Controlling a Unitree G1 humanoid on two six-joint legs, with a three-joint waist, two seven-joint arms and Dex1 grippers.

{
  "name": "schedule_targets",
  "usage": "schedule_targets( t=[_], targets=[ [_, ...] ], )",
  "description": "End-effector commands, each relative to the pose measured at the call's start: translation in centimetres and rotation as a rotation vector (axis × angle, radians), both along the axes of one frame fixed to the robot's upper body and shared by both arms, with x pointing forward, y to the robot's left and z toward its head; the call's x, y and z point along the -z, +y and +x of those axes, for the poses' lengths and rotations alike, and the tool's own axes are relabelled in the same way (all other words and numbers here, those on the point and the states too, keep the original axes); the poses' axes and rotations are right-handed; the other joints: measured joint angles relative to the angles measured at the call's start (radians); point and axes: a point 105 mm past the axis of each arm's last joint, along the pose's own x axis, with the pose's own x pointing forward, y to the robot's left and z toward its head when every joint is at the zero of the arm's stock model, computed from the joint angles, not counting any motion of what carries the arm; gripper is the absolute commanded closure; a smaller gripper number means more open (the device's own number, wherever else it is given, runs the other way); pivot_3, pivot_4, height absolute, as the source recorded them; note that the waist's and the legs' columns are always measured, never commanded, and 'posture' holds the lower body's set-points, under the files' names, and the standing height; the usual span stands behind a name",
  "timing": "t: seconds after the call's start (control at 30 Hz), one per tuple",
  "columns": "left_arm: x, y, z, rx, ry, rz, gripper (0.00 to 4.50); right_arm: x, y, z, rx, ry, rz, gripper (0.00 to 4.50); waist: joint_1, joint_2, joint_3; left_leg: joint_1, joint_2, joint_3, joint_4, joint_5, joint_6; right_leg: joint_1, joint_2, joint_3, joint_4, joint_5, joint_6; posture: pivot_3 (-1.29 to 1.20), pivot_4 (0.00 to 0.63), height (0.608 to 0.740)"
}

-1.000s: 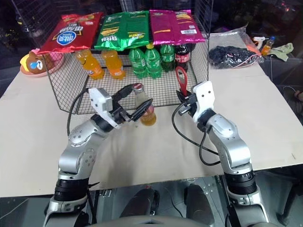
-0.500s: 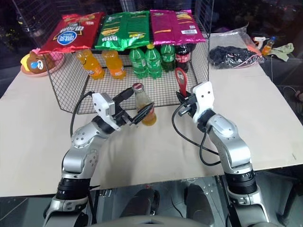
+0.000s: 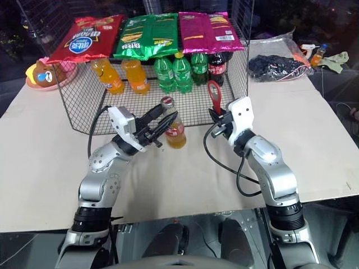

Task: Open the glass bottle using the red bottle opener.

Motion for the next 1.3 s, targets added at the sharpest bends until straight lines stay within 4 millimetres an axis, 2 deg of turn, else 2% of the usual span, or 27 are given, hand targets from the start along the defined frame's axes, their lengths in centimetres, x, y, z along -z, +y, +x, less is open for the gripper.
schedule_targets(
  t=[0.03,0.3,0.43,0.57,0.73,1.0,1.3],
  targets=[
    [1.1,-0.5,-0.2,0.021,0.039,0.034,3.34,-1.5,0.3,-0.4,-0.012,-0.063,-0.006,4.5,0.001,0.0,0.0,0.001,0.0,0.0,0.0,0.0,0.0,0.001,0.0,0.0,0.0,0.0,0.0,0.0,0.15,0.74],
    [1.5,-0.3,-0.3,0.011,0.048,0.034,3.34,-1.5,1.9,-0.4,-0.025,-0.174,-0.165,4.5,0.001,0.0,0.0,0.001,0.0,-0.001,0.0,0.0,0.0,0.001,0.0,-0.001,0.0,0.0,0.0,0.0,0.15,0.74],
    [1.8,-0.4,-0.3,0.01,0.06,0.041,3.34,-0.8,3.9,0.1,-0.04,-0.339,-0.376,4.5,0.002,0.0,-0.001,0.002,0.0,0.0,0.0,0.0,0.0,0.002,0.0,-0.001,0.0,0.0,0.0,0.0,0.15,0.74],
    [2.0,-0.4,-0.3,0.01,0.067,0.04,3.34,-0.4,5.1,0.6,-0.032,-0.44,-0.445,4.5,0.003,0.0,-0.001,0.002,0.0,-0.001,0.0,0.0,0.0,0.003,0.0,-0.002,-0.001,0.0,0.0,0.0,0.15,0.74],
    [2.2,-0.4,-0.2,0.011,0.074,0.037,3.34,-0.8,5.9,1.2,-0.01,-0.563,-0.471,4.5,0.002,-0.001,-0.001,0.004,0.0,-0.002,0.0,0.0,0.0,0.005,0.0,-0.002,-0.002,0.0,0.0,0.0,0.15,0.74],
    [2.3,-0.4,0.0,0.01,0.082,0.035,3.34,-0.9,7.1,1.2,-0.022,-0.629,-0.436,4.5,0.003,-0.001,-0.001,0.006,0.0,-0.002,0.0,0.0,0.0,0.008,0.0,-0.003,-0.003,0.0,0.0,0.0,0.15,0.74],
    [2.5,-0.4,0.1,0.013,0.099,0.032,3.34,1.7,7.7,1.2,-0.059,-0.726,-0.532,4.5,0.003,-0.001,-0.001,0.013,0.0,-0.002,-0.003,0.0,0.0,0.015,0.001,-0.002,-0.005,0.0,0.0,0.0,0.15,0.74]
  ],
)
